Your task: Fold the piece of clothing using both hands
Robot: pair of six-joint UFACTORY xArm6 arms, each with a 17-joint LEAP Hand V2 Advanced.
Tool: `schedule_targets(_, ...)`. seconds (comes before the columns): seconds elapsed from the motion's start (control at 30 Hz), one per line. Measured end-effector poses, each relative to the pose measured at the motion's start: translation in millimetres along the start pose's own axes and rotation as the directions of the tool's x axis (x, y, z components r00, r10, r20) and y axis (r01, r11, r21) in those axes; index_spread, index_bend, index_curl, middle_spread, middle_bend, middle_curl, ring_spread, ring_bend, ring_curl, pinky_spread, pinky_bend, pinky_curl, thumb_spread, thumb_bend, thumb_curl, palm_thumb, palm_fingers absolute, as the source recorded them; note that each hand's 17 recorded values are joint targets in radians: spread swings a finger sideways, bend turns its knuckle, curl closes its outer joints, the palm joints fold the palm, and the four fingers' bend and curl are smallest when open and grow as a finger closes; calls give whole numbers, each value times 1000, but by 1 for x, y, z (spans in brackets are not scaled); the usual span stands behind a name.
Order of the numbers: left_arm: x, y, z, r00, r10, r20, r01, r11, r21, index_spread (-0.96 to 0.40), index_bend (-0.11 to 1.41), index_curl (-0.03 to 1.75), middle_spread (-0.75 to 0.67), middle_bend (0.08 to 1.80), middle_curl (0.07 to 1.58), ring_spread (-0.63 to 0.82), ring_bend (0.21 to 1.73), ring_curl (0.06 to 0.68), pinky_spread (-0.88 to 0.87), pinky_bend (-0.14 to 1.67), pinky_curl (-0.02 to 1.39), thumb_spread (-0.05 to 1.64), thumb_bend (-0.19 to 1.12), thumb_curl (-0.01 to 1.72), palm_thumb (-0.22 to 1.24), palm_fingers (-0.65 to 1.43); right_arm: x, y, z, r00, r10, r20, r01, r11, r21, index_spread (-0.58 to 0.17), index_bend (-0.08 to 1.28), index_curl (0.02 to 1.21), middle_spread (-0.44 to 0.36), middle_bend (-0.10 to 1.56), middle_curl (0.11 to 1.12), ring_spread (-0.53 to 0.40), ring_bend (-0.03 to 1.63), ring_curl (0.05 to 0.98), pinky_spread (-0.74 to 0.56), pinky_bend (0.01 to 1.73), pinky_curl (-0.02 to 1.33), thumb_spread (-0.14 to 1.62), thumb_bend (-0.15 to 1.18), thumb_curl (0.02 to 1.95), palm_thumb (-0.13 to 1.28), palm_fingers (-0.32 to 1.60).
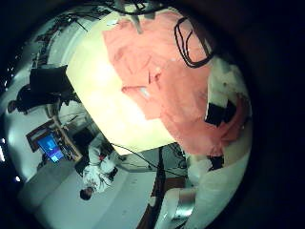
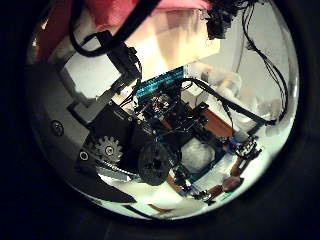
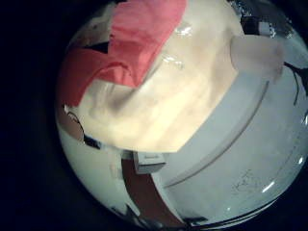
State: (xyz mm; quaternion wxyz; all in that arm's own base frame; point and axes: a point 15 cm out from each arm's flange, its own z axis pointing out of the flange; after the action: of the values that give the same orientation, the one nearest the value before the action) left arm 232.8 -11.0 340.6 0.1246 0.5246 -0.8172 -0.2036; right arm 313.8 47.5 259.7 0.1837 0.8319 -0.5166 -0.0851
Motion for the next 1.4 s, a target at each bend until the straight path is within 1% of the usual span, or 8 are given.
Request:
schedule_targets(0.23, -21, -15, -37, 999, -31, 20, 31, 999, 30, -710, 182, 1598, -615, 891, 1134, -432, 1415, 536, -575, 1316, 569, 998, -8, 906, 956, 1085, 15, -10, -33, 999, 21, -26, -21, 1000, 0, -329, 977, 927, -180, 1218, 877, -254, 1314, 772, -288, 1205, 904, 1311, -27, 521, 963, 985)
schedule_targets(0.43, -60, -79, -58, 994, -89, 69, 83, 994, 78, -682, 182, 1620, -623, 888, 1139, -429, 1414, 537, -569, 1317, 570, 1002, -7, 910, 958, 1082, 37, -55, -39, 999, 43, -13, -45, 991, -125, -326, 958, 954, -176, 1208, 877, -253, 1314, 774, -301, 1154, 921, 1447, -7, 458, 851, 905)
schedule_targets(0.73, -88, -176, -46, 994, -81, 79, 77, 996, 45, -638, 174, 1645, -632, 873, 1152, -428, 1414, 540, -570, 1323, 573, 1008, -8, 907, 963, 1059, 58, -132, -1, 998, 55, 14, -50, 969, -241, -331, 948, 989, -159, 1213, 884, -253, 1321, 771, -342, 1090, 942, 1539, 1, 406, 844, 839)
schedule_targets(0.87, -99, -203, -36, 993, -81, 80, 80, 997, 21, -615, 165, 1658, -637, 860, 1162, -430, 1417, 544, -573, 1326, 576, 1000, -24, 890, 934, 1031, 61, -152, 13, 998, 55, 9, -52, 975, -214, -335, 943, 1002, -164, 1203, 881, -259, 1324, 766, -364, 1063, 946, 1549, -3, 388, 837, 826)
schedule_targets(1.03, -115, -228, -22, 993, -95, 67, 95, 995, 3, -582, 166, 1659, -640, 852, 1170, -434, 1412, 546, -582, 1291, 577, 963, -46, 814, 823, 953, 73, -160, 29, 997, 74, 20, -68, 974, -216, -337, 721, 940, -155, 1109, 844, -273, 1331, 749, -445, 966, 911, 1555, -32, 315, 678, 552)
schedule_targets(1.07, -118, -234, -21, 993, -99, 65, 98, 995, 11, -577, 169, 1655, -640, 852, 1170, -437, 1409, 545, -585, 1278, 576, 963, -38, 800, 814, 944, 75, -161, 30, 997, 78, 23, -72, 975, -211, -321, 593, 917, -145, 1022, 823, -268, 1313, 751, -446, 931, 916, 1538, -52, 281, 590, 246)
schedule_targets(1.2, -130, -251, -24, 991, -116, 70, 111, 991, 79, -554, 170, 1580, -636, 863, 1127, -464, 1249, 511, -604, 1198, 567, 971, -33, 732, 761, 767, 84, -170, 31, 994, 98, 39, -90, 983, -160, -318, 493, 779, -112, 871, 736, -227, 1151, 673, -345, 722, 821, 1526, -32, 212, 426, 8)
schedule_targets(1.4, -133, -253, -33, 985, -170, 40, 163, 977, 140, -428, 53, 1316, -454, 475, 966, -327, 1101, 464, -542, 1159, 578, 1008, -25, 658, 746, 37, 101, -184, -2, 976, 157, 149, -162, 987, 20, -288, 437, 645, -30, 645, 604, -88, 867, 535, -20, 518, 680, 1540, -8, 167, 346, -32)
